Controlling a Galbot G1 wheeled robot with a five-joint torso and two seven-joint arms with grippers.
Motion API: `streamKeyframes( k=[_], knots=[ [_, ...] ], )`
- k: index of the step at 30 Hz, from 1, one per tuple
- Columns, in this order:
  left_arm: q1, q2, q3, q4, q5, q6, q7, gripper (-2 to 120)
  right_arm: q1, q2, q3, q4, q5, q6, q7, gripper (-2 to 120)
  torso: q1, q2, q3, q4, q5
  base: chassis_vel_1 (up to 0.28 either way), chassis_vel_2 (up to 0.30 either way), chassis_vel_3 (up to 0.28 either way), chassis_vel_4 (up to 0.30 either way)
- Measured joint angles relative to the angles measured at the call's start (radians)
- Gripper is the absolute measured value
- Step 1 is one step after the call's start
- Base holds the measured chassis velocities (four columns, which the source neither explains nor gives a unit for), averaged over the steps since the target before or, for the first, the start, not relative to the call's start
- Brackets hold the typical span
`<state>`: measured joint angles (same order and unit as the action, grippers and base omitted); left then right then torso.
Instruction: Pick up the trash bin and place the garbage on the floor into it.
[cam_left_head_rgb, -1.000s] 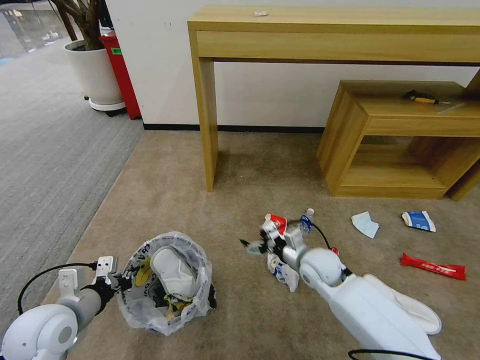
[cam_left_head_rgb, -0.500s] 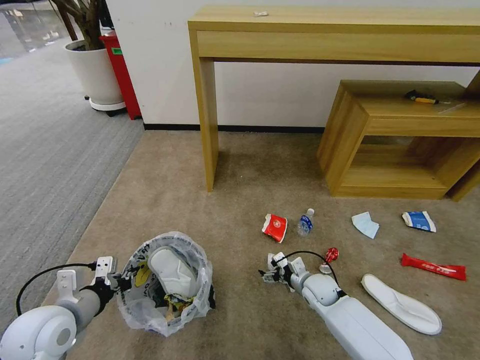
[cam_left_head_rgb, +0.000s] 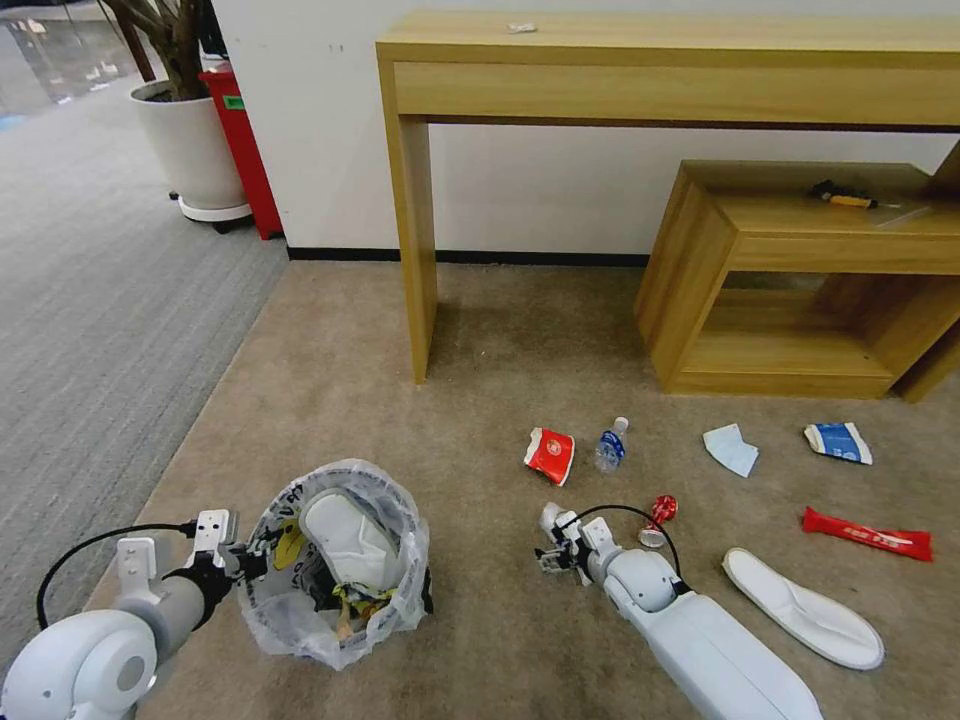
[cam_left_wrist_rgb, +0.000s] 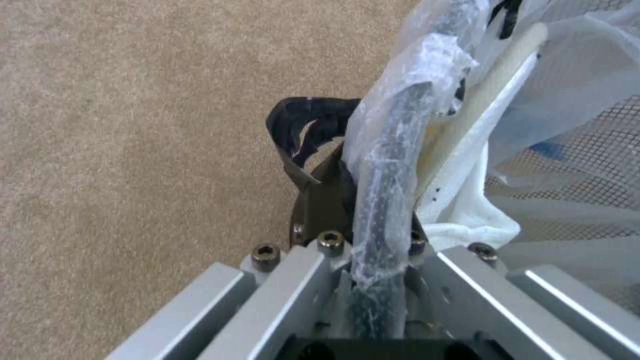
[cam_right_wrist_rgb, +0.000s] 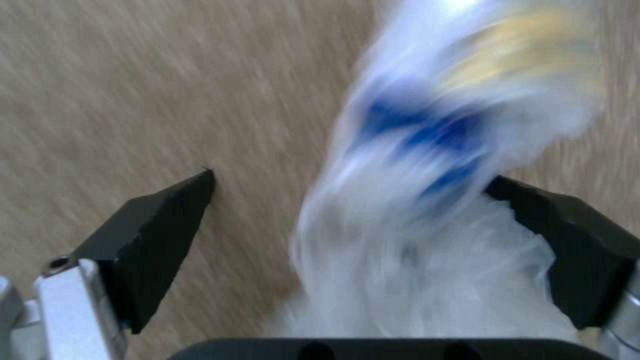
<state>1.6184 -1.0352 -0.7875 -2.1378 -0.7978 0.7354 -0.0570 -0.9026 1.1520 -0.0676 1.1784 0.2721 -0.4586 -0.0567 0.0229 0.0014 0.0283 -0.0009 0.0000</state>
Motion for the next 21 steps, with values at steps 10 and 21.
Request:
streamKeyframes(
  k=[10,21],
  knots=[
    [0.006,0.000,-0.001,-0.014,0.002,0.000,0.000,0,-0.027,0.013,0.022,0.004,0.012,0.027,0.018,71,0.000,0.000,0.000,0.0003,0.0001,0.000,0.000,0.000,0.000],
    [0.008,0.001,-0.002,-0.027,0.001,0.000,-0.001,0,-0.061,-0.009,0.056,0.062,0.002,0.036,0.043,39,0.000,0.000,0.000,-0.0008,0.0006,0.000,0.000,0.000,0.000]
  ],
)
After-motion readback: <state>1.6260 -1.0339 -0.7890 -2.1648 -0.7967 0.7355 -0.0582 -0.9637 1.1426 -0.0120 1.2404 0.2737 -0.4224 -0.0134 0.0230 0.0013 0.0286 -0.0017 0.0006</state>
